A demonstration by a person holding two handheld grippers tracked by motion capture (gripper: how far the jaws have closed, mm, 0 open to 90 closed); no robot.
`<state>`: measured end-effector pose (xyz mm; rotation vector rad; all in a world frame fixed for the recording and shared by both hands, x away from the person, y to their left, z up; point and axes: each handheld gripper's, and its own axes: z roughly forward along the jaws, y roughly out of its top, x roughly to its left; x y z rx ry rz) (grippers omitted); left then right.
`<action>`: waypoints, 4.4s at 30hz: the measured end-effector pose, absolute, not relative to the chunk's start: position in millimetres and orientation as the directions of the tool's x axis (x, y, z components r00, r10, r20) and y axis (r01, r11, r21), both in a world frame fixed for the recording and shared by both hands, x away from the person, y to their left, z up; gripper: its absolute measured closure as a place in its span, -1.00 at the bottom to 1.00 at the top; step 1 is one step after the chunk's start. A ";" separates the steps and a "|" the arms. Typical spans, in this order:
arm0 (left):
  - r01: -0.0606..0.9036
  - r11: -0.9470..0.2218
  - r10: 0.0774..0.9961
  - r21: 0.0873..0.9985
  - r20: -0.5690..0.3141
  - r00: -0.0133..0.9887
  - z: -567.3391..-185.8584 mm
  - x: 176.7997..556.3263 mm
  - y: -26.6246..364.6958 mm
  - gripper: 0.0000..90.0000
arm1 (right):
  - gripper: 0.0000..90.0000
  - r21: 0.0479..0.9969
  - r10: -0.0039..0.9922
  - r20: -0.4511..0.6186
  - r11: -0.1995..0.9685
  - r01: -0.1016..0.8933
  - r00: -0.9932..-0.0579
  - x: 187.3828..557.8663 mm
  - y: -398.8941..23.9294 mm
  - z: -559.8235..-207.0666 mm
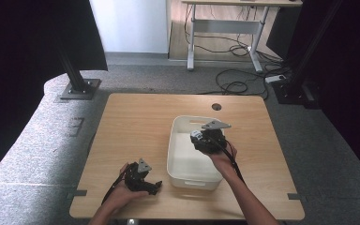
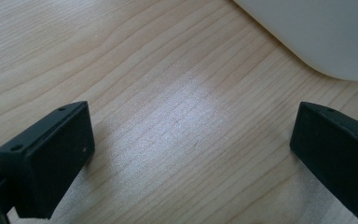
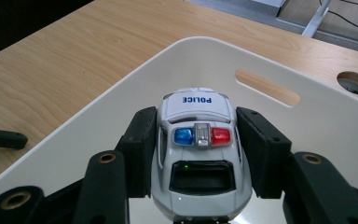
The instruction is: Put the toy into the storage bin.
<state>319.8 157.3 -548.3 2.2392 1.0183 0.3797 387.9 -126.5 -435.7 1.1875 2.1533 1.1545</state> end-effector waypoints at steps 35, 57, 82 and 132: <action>0.566 -0.496 0.751 0.658 -0.003 0.661 -548.3 319.6 156.2 -1.00 | 0.12 0.781 0.828 0.021 0.336 0.527 -0.560 413.5 -80.4 -457.7; 0.565 -0.498 0.749 0.658 -0.002 0.663 -548.3 319.3 155.4 -1.00 | 0.12 0.766 0.826 0.048 0.330 0.551 -0.562 418.4 -69.3 -469.9; 0.564 -0.498 0.748 0.658 -0.002 0.663 -548.3 319.2 154.8 -1.00 | 0.12 0.727 0.827 0.026 0.370 0.578 -0.561 427.3 -59.7 -483.4; 0.562 -0.500 0.746 0.659 -0.002 0.666 -548.5 319.3 153.5 -1.00 | 0.02 0.543 0.827 0.103 0.419 0.727 -0.553 449.0 -57.5 -521.8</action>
